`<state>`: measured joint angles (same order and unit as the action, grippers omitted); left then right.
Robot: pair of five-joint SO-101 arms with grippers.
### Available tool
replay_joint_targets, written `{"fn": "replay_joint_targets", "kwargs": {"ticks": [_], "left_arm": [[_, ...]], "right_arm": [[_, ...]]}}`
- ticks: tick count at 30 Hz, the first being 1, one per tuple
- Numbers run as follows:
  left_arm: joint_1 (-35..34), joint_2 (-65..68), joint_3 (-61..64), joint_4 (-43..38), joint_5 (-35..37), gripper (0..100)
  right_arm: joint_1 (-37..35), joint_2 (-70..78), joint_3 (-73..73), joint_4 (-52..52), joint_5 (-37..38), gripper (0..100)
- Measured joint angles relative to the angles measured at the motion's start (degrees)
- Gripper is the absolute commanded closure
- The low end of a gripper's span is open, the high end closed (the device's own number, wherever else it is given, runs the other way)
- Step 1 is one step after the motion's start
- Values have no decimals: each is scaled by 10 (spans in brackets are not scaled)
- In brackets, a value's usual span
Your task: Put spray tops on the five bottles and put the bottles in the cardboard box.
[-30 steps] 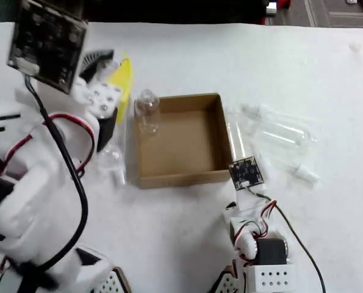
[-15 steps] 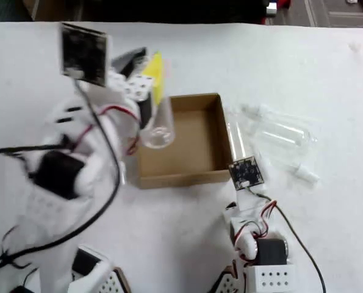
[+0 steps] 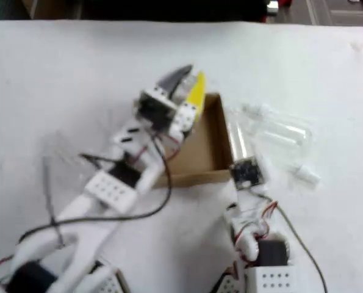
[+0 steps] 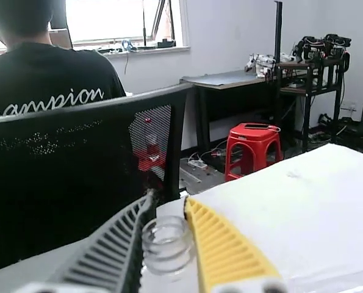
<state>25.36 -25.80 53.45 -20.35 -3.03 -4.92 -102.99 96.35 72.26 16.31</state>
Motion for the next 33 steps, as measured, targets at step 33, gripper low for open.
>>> {"fn": "replay_joint_targets", "kwargs": {"ticks": [33], "left_arm": [[-42,430,-38,-422,-66,976]], "right_arm": [[0,0,0,0,0,982]]}}
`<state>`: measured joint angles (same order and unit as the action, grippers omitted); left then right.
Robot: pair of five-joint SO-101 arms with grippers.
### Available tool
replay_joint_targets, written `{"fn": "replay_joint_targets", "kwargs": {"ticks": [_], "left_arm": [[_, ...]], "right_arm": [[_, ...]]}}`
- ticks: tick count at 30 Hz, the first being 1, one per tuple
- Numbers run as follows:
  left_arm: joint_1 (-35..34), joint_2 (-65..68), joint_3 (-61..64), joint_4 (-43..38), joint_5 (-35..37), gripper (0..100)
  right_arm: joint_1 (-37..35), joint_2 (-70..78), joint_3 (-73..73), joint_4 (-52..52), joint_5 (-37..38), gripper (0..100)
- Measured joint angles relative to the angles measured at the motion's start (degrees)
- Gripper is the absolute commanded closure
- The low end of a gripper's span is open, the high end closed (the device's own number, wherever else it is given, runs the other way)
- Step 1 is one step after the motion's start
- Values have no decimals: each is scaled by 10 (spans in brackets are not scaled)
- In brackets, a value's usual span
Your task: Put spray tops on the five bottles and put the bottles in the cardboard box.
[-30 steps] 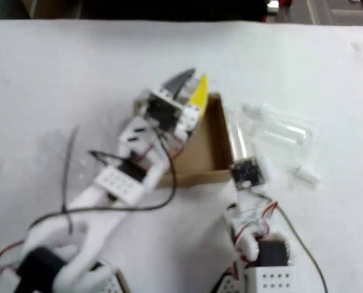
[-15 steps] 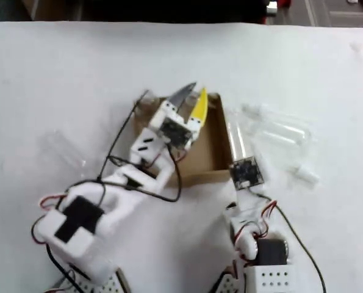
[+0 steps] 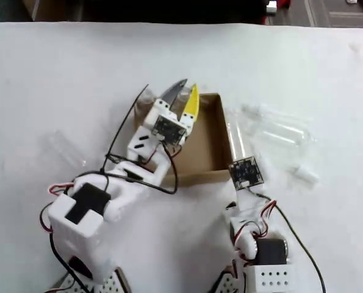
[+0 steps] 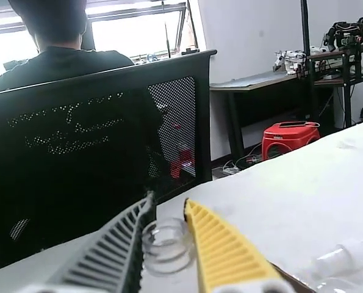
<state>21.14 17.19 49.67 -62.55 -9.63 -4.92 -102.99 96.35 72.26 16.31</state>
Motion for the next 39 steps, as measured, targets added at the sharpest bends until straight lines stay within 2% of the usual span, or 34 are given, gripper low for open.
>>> {"fn": "replay_joint_targets", "kwargs": {"ticks": [17,23,28,39], "left_arm": [[-22,5,-11,1,0,976],[-25,5,-11,23,18,892],[-25,5,-11,61,23,891],[-25,5,-11,62,25,891]], "right_arm": [[0,0,0,0,0,982],[0,0,0,0,0,982],[0,0,0,0,0,982],[0,0,0,0,0,981]]}}
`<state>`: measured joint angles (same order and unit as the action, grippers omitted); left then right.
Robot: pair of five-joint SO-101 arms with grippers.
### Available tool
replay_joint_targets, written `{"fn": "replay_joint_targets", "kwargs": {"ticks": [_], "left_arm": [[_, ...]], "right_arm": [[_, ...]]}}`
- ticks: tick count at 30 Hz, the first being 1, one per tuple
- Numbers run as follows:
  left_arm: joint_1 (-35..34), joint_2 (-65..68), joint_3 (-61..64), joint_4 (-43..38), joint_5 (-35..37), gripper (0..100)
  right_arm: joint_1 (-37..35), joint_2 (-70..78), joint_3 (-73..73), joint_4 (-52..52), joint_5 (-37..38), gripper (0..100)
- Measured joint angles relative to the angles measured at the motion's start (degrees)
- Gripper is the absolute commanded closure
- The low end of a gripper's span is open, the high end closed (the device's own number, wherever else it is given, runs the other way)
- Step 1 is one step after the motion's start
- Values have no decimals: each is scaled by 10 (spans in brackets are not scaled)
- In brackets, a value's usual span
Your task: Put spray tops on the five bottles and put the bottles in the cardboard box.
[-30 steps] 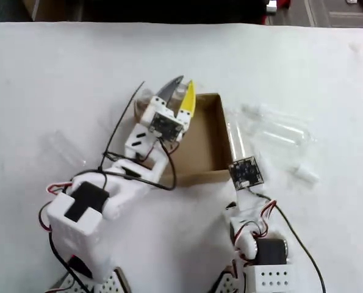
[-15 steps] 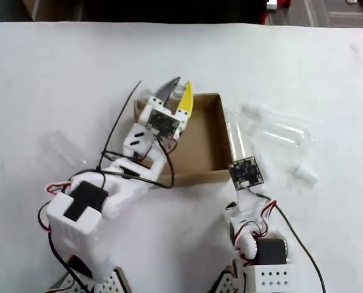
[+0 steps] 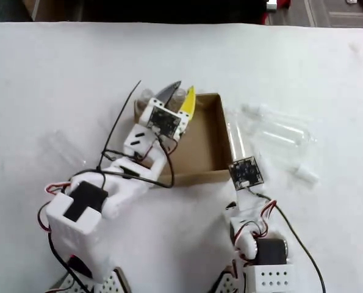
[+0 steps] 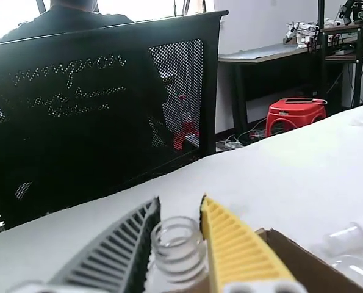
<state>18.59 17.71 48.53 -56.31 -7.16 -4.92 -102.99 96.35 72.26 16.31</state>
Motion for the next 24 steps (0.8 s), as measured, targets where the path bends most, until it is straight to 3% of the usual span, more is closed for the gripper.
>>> {"fn": "replay_joint_targets", "kwargs": {"ticks": [7,13,18,24], "left_arm": [[3,-88,36,14,2,891],[5,-183,38,123,5,891],[6,-286,38,178,55,891],[5,-504,39,397,101,891]], "right_arm": [[0,0,0,0,0,981],[0,0,0,0,0,981],[0,0,0,0,0,981],[0,0,0,0,0,982]]}}
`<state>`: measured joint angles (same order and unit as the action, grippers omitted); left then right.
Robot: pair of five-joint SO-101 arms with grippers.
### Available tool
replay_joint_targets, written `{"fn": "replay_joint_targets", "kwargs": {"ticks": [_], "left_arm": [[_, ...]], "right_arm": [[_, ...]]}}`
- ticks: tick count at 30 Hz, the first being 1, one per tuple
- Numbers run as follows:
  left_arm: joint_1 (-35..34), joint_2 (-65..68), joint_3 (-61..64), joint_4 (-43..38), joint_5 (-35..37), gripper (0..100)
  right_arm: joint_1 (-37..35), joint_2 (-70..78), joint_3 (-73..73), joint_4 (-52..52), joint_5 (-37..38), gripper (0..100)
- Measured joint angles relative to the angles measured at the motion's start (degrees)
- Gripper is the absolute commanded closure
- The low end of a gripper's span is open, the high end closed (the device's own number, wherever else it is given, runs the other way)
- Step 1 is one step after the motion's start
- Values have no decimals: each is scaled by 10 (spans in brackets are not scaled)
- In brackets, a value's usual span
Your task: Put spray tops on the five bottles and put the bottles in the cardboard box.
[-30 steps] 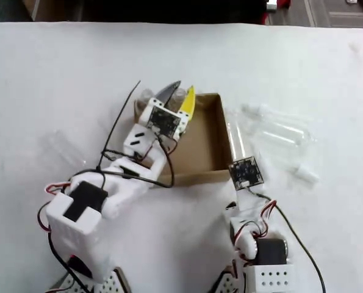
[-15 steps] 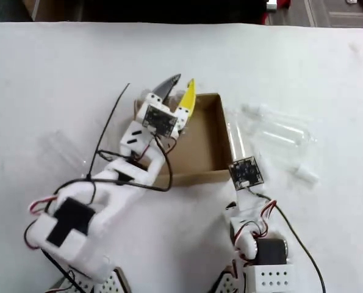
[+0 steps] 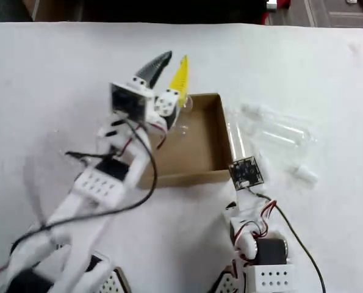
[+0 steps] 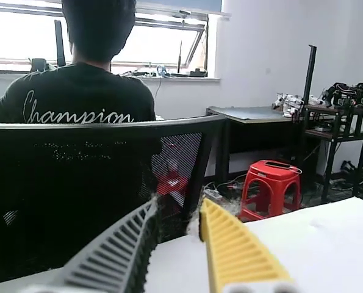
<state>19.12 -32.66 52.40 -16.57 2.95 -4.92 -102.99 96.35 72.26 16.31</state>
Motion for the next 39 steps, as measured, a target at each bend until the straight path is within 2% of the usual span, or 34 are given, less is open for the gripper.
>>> {"fn": "replay_joint_targets", "kwargs": {"ticks": [6,9,15,19,21,23,26,33,39], "left_arm": [[0,-261,0,277,6,891],[-25,-368,0,389,6,891],[-165,-490,0,546,9,891],[-291,-499,0,599,4,891],[-348,-496,0,621,-33,889],[-377,-495,1,651,-84,891],[-386,-471,18,686,-196,902],[-394,-321,47,707,-576,928],[-394,-169,-11,843,-840,928]], "right_arm": [[0,0,0,0,0,982],[0,0,0,0,0,982],[0,0,0,0,0,982],[0,0,0,0,0,982],[0,0,0,0,0,982],[0,0,0,0,0,982],[0,0,0,0,0,982],[0,-1,0,0,0,982],[0,-1,0,0,0,982]]}}
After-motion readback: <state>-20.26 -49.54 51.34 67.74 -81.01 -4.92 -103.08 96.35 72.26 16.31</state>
